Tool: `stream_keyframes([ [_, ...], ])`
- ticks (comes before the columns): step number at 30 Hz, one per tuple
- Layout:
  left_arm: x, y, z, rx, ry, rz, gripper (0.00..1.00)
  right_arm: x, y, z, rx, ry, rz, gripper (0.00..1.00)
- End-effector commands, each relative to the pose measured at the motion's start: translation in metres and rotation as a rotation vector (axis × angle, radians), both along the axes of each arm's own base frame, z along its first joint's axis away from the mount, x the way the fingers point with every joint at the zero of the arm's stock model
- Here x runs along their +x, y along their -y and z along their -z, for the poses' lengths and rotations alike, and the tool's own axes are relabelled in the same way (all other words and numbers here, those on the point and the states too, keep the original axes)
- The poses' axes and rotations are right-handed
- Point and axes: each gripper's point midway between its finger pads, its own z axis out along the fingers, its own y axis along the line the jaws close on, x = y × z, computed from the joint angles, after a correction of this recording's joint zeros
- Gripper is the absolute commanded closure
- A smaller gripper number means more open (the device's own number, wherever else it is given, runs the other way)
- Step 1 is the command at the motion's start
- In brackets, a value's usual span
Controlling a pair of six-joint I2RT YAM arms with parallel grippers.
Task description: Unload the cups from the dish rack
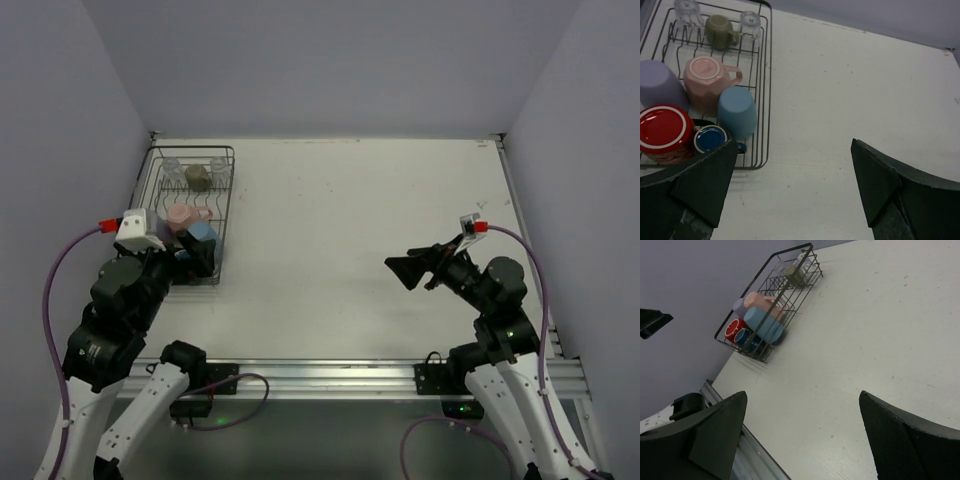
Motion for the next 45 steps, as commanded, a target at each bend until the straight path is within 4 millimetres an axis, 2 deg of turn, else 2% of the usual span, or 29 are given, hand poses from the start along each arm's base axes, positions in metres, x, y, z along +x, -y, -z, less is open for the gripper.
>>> stream_keyframes([
  [1, 0.001, -0.031, 0.007, 0.047, -0.066, -0.181, 0.0, -0.004, 0.001, -0.002, -0.002, -0.009, 0.004, 0.05],
  [8, 0.028, -0.041, 0.038, 0.107, -0.163, -0.307, 0.0, -0.005, 0.0, 0.005, -0.011, -0.031, -0.008, 0.07],
  [13, 0.046, -0.045, 0.05, 0.115, -0.159, -0.376, 0.02, -0.005, -0.003, 0.013, -0.007, -0.048, -0.027, 0.09],
  [20, 0.068, -0.049, 0.092, 0.18, -0.237, -0.454, 0.06, -0.003, -0.008, 0.019, -0.007, -0.06, -0.044, 0.11],
  [27, 0.107, -0.035, 0.099, 0.175, -0.242, -0.448, 0.08, -0.006, -0.015, 0.028, -0.008, -0.087, -0.077, 0.13],
  [31, 0.126, -0.042, 0.102, 0.116, -0.253, -0.467, 0.11, -0.008, -0.017, 0.032, -0.011, -0.092, -0.087, 0.18],
  [35, 0.131, -0.05, 0.122, 0.106, -0.313, -0.487, 0.12, -0.01, -0.017, 0.033, -0.011, -0.085, -0.087, 0.18],
  [37, 0.134, -0.052, 0.127, 0.097, -0.311, -0.495, 0.12, -0.01, -0.018, 0.033, -0.011, -0.085, -0.092, 0.18],
  [41, 0.144, -0.054, 0.128, 0.088, -0.312, -0.508, 0.14, -0.012, -0.021, 0.034, 0.0, -0.091, -0.114, 0.25],
  [45, 0.155, -0.052, 0.14, 0.095, -0.35, -0.509, 0.16, -0.015, -0.024, 0.036, 0.009, -0.093, -0.128, 0.25],
])
